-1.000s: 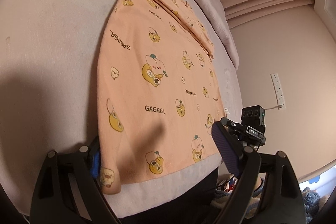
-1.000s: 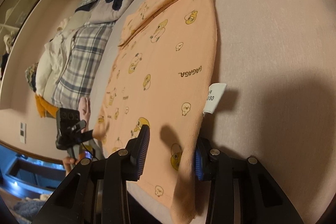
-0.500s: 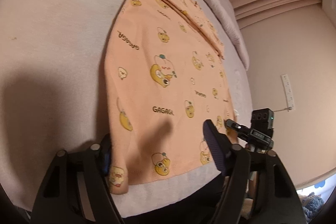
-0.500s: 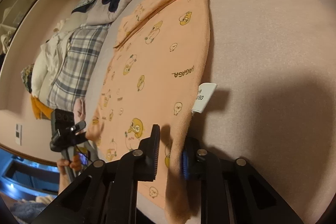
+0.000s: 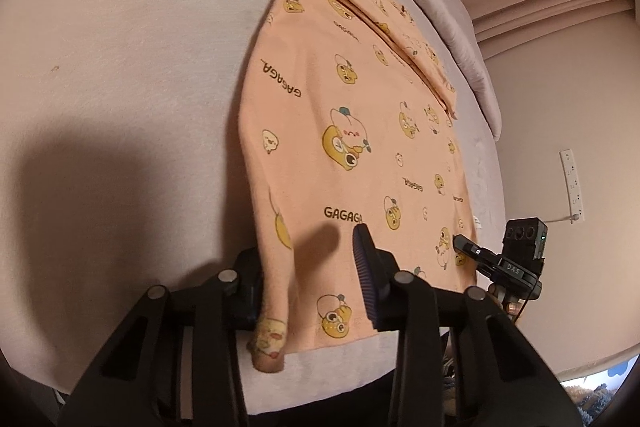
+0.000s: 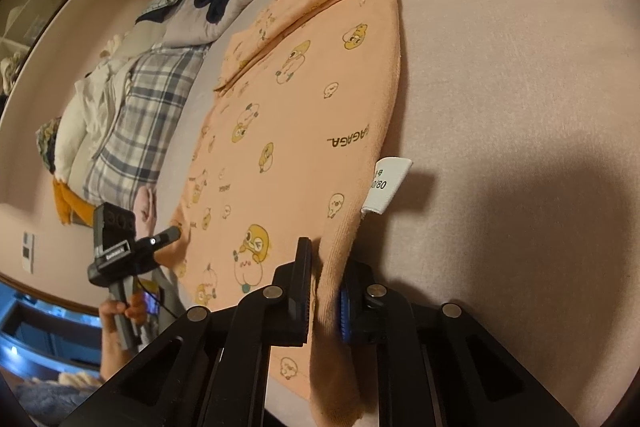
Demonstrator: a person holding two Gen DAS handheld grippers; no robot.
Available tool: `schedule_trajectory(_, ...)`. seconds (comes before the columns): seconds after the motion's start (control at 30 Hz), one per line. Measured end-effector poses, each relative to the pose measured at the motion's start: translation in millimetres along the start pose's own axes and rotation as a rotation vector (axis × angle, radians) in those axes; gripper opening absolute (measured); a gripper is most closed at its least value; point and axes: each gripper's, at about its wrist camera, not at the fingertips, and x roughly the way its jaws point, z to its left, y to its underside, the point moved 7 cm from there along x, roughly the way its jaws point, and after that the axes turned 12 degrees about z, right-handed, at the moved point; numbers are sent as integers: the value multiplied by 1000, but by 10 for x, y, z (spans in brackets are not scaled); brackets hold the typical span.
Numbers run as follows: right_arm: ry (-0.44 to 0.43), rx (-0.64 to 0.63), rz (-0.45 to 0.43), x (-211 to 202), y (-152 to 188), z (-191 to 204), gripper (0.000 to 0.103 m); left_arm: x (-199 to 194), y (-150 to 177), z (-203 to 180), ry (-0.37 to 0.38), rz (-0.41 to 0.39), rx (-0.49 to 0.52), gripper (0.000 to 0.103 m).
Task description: Fold small clothes
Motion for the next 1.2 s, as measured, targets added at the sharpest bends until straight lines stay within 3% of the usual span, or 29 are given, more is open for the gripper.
schedule_trajectory(0.17,24,-11,-6,-3,7,39,11,16,-6,6,-39,-7,7,25)
schedule_trajectory(0.6,-3,-31,-48,-49,-21,170,8,-27,-24,14,-5,-48,10,9)
schedule_trajectory(1.0,-20,-63,-91,-111,-35,297,8,-70,-18,-54,19,-74,38,9)
schedule_trajectory(1.2,-42,-75,-108,-139,-44,342,8,-114,-35,-126,74,-95,70,9)
